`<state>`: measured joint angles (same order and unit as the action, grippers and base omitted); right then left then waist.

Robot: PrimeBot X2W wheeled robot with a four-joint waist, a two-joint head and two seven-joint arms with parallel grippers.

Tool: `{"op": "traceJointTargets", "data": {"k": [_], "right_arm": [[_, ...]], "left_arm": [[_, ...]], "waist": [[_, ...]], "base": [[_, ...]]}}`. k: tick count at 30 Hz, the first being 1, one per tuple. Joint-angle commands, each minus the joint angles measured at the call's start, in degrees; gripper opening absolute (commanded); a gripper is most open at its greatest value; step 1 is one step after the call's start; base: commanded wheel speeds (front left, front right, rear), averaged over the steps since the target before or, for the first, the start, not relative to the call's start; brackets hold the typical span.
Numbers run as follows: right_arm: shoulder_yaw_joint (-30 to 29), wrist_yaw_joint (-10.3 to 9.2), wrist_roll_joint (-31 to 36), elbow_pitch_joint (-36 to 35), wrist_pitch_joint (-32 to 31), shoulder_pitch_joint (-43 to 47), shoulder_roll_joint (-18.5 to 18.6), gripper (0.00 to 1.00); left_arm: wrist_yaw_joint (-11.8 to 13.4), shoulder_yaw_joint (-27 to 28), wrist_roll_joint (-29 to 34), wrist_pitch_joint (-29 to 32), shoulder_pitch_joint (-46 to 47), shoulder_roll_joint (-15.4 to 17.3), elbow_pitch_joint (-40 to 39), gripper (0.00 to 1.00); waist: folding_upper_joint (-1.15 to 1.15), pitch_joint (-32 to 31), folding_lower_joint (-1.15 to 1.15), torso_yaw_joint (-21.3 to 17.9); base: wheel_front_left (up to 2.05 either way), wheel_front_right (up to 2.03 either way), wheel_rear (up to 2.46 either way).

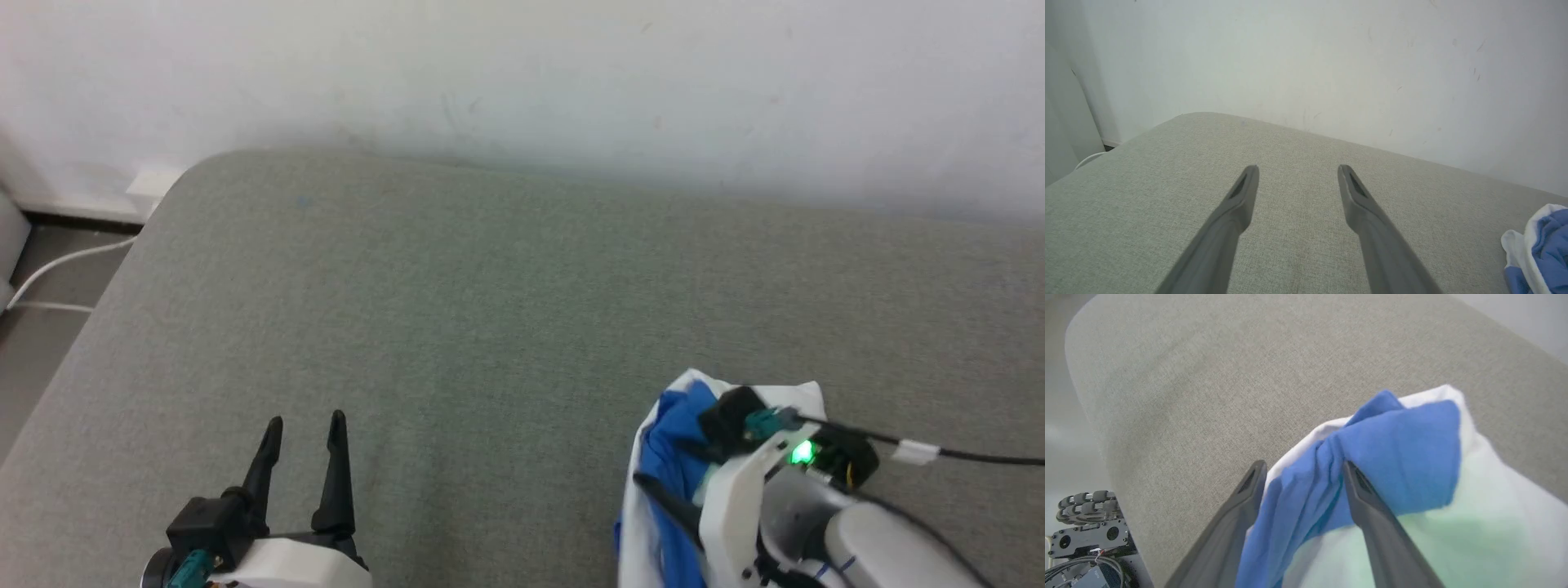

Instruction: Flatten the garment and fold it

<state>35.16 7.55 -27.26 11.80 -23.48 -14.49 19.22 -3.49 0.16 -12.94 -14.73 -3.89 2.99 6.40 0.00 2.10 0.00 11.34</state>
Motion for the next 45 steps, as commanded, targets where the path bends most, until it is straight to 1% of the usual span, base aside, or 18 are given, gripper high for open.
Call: {"op": "traceJointTargets", "data": {"k": [1, 5, 9, 10, 12, 13, 15, 17, 18, 22, 25, 28, 30, 34, 38, 41, 43, 45], "right_arm": [[-0.6, -0.06, -0.6, -2.2, 0.9, -1.8, 1.2, 1.00], [-3.9, -0.06, -1.0, -7.9, 3.3, -2.7, 3.9, 1.00], [-9.9, -0.06, 0.4, -12.3, 8.5, -3.1, 6.1, 1.00], [-11.5, -0.06, 1.8, -12.9, 10.0, -3.1, 6.9, 1.00], [-14.9, -0.06, 6.6, -13.5, 13.4, -2.9, 8.7, 1.00], [-16.8, -0.06, 8.8, -13.5, 15.0, -2.4, 9.0, 1.00], [-21.2, -0.06, 11.5, -13.6, 18.3, -0.7, 7.7, 1.00], [-24.7, -0.06, 15.5, -14.1, 21.3, 1.2, 7.0, 1.00], [-27.0, -0.06, 16.9, -14.3, 22.7, 2.4, 5.9, 1.00], [-35.7, -0.06, 20.1, -15.7, 27.9, 8.3, -0.4, 1.00], [-39.2, -0.06, 21.6, -16.8, 31.4, 12.5, -4.9, 1.00], [-40.4, -0.06, 22.1, -17.9, 34.0, 16.0, -8.9, 1.00], [-40.4, -0.06, 22.2, -18.2, 34.9, 17.6, -10.9, 1.00], [-40.3, -0.06, 22.0, -18.1, 35.9, 19.4, -13.0, 1.00], [-40.0, -0.06, 22.1, -18.3, 36.0, 19.8, -13.5, 1.00], [-39.6, -0.06, 22.0, -18.6, 35.2, 19.7, -13.0, 1.00], [-38.9, -0.06, 21.1, -18.7, 32.8, 19.9, -12.4, 1.00], [-37.3, -0.06, 19.2, -18.7, 28.3, 20.0, -11.0, 1.00]], "left_arm": [[-0.4, 0.5, 0.4, -0.3, 0.2, -0.1, 0.0, 1.00], [-0.6, 1.1, 0.2, -0.3, -0.4, -0.1, -0.6, 1.00], [-0.6, 1.3, 0.2, -0.3, -0.6, -0.1, -1.7, 1.00], [-0.7, 1.3, 0.3, -0.3, -0.6, -0.1, -2.0, 1.00], [-0.7, 1.3, 0.2, -0.3, -0.3, -0.1, -2.6, 1.00], [-0.7, 1.2, 0.0, -0.3, -0.2, -0.1, -2.9, 1.00], [-0.5, 1.0, 0.0, -0.3, 0.1, -0.1, -3.6, 1.00], [-0.2, 0.9, -0.1, -0.3, 0.1, -0.1, -4.2, 1.00], [-0.1, 0.8, -0.2, -0.3, 0.1, -0.1, -4.6, 1.00], [0.1, 0.4, 0.1, -0.3, -0.1, -0.1, -5.7, 1.00], [0.3, 0.1, 0.3, -0.3, -0.4, -0.1, -6.6, 1.00], [0.5, -0.3, 1.1, -0.3, -0.8, -0.1, -7.6, 1.00], [0.9, -0.2, 2.3, -0.3, -1.1, -0.1, -8.7, 1.00], [1.3, -0.8, 2.9, -0.3, -1.6, -0.1, -9.8, 1.00], [1.4, -1.2, 3.1, -0.3, -1.5, -0.1, -9.9, 1.00], [1.3, -1.6, 3.2, -0.3, -1.3, -0.1, -9.9, 1.00], [1.2, -1.8, 3.2, -0.3, -1.0, -0.1, -9.7, 1.00], [1.1, -2.0, 3.3, -0.3, -0.7, -0.1, -9.3, 1.00]], "waist": [[0.00, -1.9, 0.00, -2.0], [0.00, -3.3, 0.00, -4.2], [0.00, -3.5, 0.00, -5.9], [0.00, -3.4, 0.00, -6.3], [0.00, -3.2, 0.00, -6.8], [0.00, -3.1, 0.00, -7.1], [0.00, -2.9, 0.00, -7.5], [0.00, -2.7, 0.00, -7.9], [0.00, -2.6, 0.00, -8.1], [0.00, -2.2, 0.00, -8.4], [0.00, -1.9, 0.00, -8.7], [0.00, -1.6, 0.00, -8.9], [0.00, -1.4, 0.00, -9.1], [0.00, -0.8, 0.00, -9.1], [0.00, -0.5, 0.00, -9.0], [0.00, -0.1, 0.00, -8.7], [0.00, 0.3, 0.00, -8.4], [0.00, 1.0, 0.00, -8.2]], "base": [[0.00, 0.00, 0.00], [0.00, 0.00, 0.00], [0.00, 0.00, 0.00], [0.00, 0.00, 0.00], [0.00, 0.00, 0.00], [0.00, 0.00, 0.00], [0.00, 0.00, 0.00], [0.00, 0.00, 0.00], [0.00, 0.00, 0.00], [0.00, 0.00, 0.00], [0.00, 0.00, 0.00], [0.00, 0.00, 0.00], [0.00, 0.00, 0.00], [0.00, 0.00, 0.00], [0.00, 0.00, 0.00], [0.00, 0.00, 0.00], [0.00, 0.00, 0.00], [0.00, 0.00, 0.00]]}}
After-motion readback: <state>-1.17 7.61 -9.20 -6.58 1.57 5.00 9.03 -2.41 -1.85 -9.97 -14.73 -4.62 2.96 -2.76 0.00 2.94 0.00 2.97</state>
